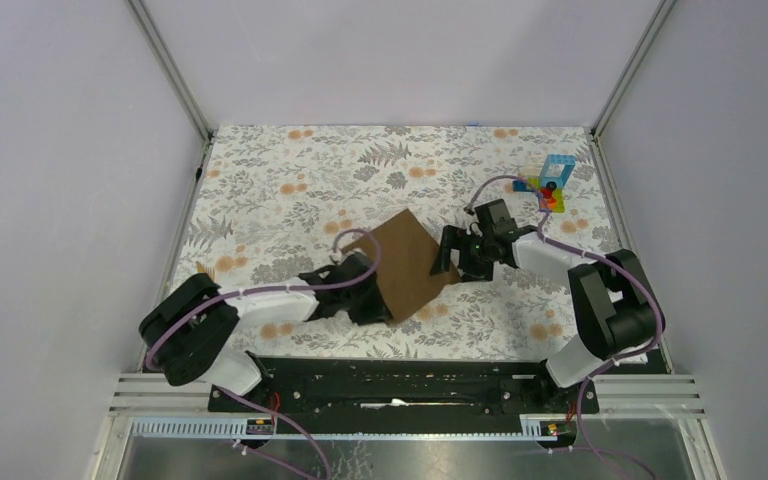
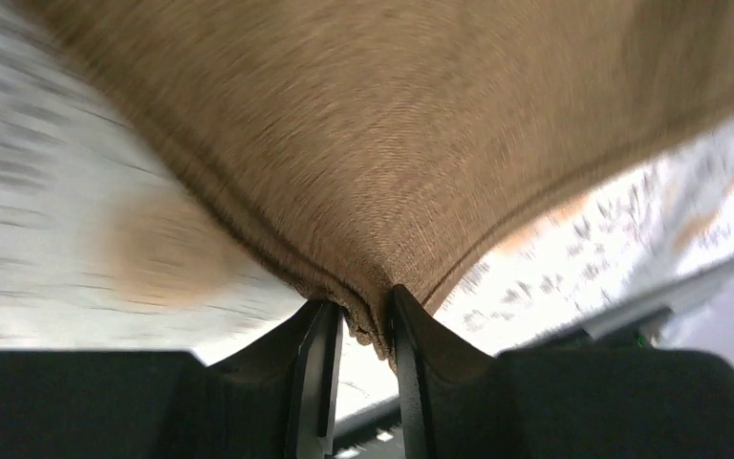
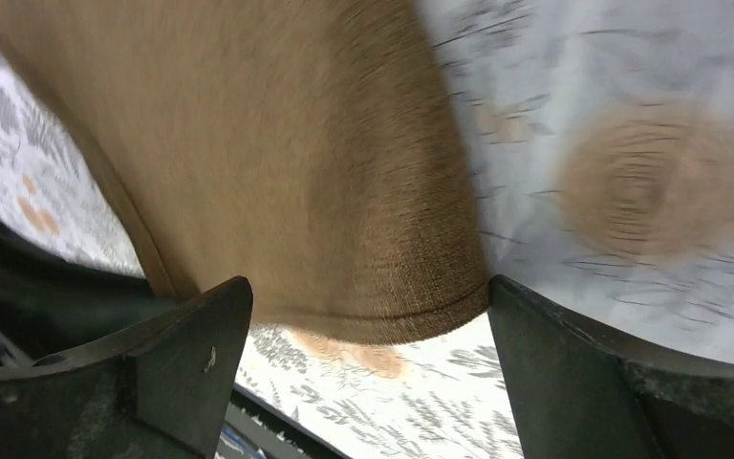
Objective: Fold the napkin into a case and place the utensils inside
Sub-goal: Rotate the square-folded napkin at the center of the board.
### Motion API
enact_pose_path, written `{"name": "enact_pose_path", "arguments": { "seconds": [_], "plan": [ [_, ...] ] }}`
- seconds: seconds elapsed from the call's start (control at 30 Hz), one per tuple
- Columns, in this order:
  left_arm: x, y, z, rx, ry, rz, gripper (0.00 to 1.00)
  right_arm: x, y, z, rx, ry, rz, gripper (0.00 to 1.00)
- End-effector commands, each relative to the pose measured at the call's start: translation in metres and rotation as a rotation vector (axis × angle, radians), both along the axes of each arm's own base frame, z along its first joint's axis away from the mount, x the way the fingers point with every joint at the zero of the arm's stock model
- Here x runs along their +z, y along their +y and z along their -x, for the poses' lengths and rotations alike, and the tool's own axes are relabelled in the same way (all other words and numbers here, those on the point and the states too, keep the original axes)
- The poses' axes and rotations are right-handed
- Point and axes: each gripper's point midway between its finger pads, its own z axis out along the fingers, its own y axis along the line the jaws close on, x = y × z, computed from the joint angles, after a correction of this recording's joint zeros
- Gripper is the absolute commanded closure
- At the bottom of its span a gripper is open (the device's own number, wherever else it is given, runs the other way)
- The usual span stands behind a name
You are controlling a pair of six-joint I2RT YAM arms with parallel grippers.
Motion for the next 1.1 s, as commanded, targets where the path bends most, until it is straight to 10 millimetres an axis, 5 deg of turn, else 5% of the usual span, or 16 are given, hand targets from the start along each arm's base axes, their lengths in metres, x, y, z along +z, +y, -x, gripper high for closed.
{"name": "enact_pose_path", "arguments": {
  "seconds": [0.0,0.13,0.23,0.3,0.37,0.57,0.7,0.8,0.9,1.07],
  "plan": [
    [-0.001,-0.06,0.053,-0.129,0.138,0.084,0.66,-0.007,-0.044,-0.007,-0.126,-0.005,0.114,0.0],
    [0.009,-0.079,0.071,-0.261,0.125,0.045,0.54,-0.005,-0.075,-0.011,-0.173,-0.011,0.227,0.0],
    [0.02,-0.071,0.077,-0.306,0.089,0.065,0.29,-0.003,-0.102,-0.011,-0.205,-0.034,0.359,0.0],
    [0.031,-0.066,0.076,-0.327,0.039,0.068,0.13,-0.001,-0.103,-0.006,-0.213,-0.036,0.357,0.0],
    [0.04,-0.058,0.069,-0.341,-0.021,0.045,0.07,-0.001,-0.089,-0.001,-0.201,-0.017,0.277,0.0],
    [0.063,-0.021,0.012,-0.323,-0.134,-0.068,0.13,-0.001,-0.033,0.008,-0.151,0.049,-0.06,0.0],
    [0.059,0.024,-0.034,-0.226,-0.149,-0.144,0.22,-0.006,-0.029,0.003,-0.164,0.049,-0.085,0.07],
    [0.055,0.053,-0.061,-0.157,-0.16,-0.208,0.12,-0.012,-0.032,0.001,-0.168,0.04,-0.06,0.12],
    [0.048,0.06,-0.075,-0.138,-0.154,-0.2,0.07,-0.017,-0.035,-0.005,-0.166,0.031,-0.034,0.14],
    [0.027,0.067,-0.081,-0.121,-0.118,-0.207,0.13,-0.02,-0.034,-0.028,-0.158,-0.005,-0.009,0.18]
  ]
}}
